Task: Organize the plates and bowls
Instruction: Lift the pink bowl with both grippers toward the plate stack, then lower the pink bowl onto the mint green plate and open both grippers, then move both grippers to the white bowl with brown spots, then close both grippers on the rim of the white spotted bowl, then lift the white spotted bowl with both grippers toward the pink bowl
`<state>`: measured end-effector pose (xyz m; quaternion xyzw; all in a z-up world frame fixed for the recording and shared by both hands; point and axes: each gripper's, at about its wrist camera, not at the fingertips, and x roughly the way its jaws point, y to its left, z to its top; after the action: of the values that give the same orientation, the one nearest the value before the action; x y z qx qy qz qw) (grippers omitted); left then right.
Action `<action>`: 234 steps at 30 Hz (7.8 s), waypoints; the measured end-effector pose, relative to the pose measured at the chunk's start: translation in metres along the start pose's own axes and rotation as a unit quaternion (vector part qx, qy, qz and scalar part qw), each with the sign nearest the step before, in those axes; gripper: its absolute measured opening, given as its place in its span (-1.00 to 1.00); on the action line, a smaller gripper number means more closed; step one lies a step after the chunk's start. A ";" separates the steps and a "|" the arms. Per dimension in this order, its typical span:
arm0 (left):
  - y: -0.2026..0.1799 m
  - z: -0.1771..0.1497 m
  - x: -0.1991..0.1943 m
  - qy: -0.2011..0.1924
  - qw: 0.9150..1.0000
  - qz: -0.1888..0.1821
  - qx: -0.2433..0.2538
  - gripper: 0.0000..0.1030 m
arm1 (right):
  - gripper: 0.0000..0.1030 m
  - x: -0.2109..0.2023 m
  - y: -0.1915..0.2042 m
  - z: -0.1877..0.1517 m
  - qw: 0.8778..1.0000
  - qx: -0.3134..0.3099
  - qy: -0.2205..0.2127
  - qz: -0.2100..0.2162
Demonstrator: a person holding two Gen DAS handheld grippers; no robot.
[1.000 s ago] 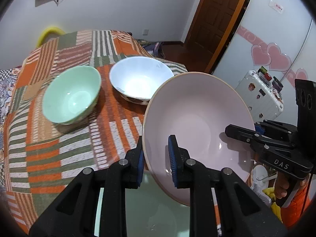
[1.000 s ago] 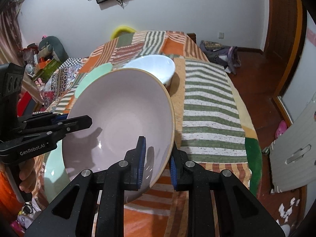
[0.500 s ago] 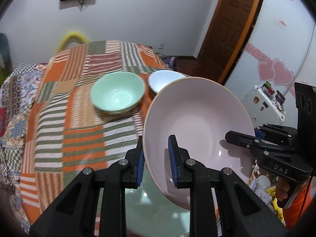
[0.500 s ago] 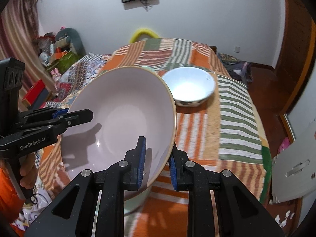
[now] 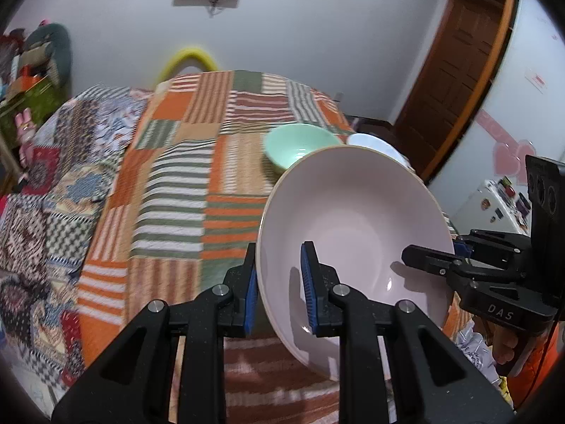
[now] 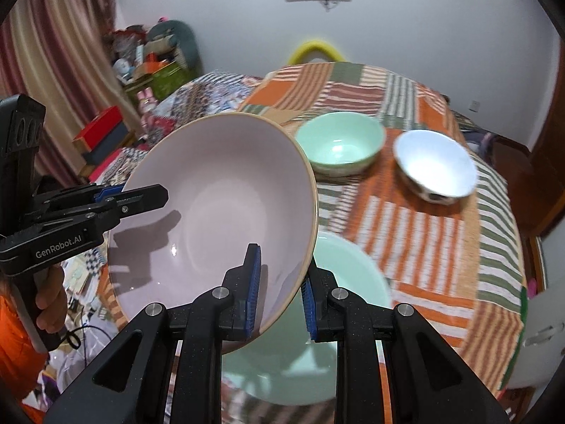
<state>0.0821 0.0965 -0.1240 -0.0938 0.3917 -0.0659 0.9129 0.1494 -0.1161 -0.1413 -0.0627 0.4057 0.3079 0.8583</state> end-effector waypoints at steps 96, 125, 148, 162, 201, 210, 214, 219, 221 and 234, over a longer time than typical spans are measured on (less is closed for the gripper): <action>-0.036 0.070 0.072 -0.012 0.999 0.029 0.020 0.27 | 0.01 -0.017 -0.132 0.039 0.989 0.070 -0.056 -0.114; -0.079 0.089 0.193 0.070 0.996 0.002 0.051 0.27 | -0.61 0.075 -0.243 0.041 0.985 0.126 0.002 -0.116; -0.138 0.076 0.236 0.125 0.988 -0.054 0.078 0.06 | -0.66 0.042 -0.218 -0.003 0.994 0.096 0.037 -0.044; -0.154 0.065 0.254 0.152 0.980 -0.074 0.101 -0.65 | -0.66 0.044 -0.215 -0.002 0.992 0.110 0.027 -0.049; -0.029 0.024 0.029 0.029 0.999 -0.013 0.019 -0.65 | -0.66 -0.010 -0.025 0.020 1.000 0.002 -0.025 0.012; 0.021 -0.011 0.010 0.040 0.999 0.019 -0.026 -0.65 | -0.66 0.017 0.017 0.015 0.999 -0.017 -0.001 0.051; 0.040 -0.027 0.012 0.053 0.997 0.030 -0.044 -0.65 | -0.66 0.035 0.032 0.012 0.997 -0.023 0.018 0.066; 0.060 -0.049 0.020 0.075 0.994 0.040 -0.069 -0.65 | -0.66 0.051 0.046 0.009 0.996 -0.028 0.036 0.080; 0.067 -0.056 0.023 0.084 0.993 0.044 -0.075 -0.65 | -0.66 0.059 0.051 0.007 0.995 -0.031 0.044 0.083; 0.096 -0.083 0.036 0.110 0.987 0.063 -0.098 -0.65 | -0.66 0.093 0.074 -0.004 0.990 -0.045 0.093 0.094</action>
<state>0.0511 0.1734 -0.2265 -0.1505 0.4991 0.0208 0.8531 0.1483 -0.0134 -0.2013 -0.0908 0.4736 0.3977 0.7806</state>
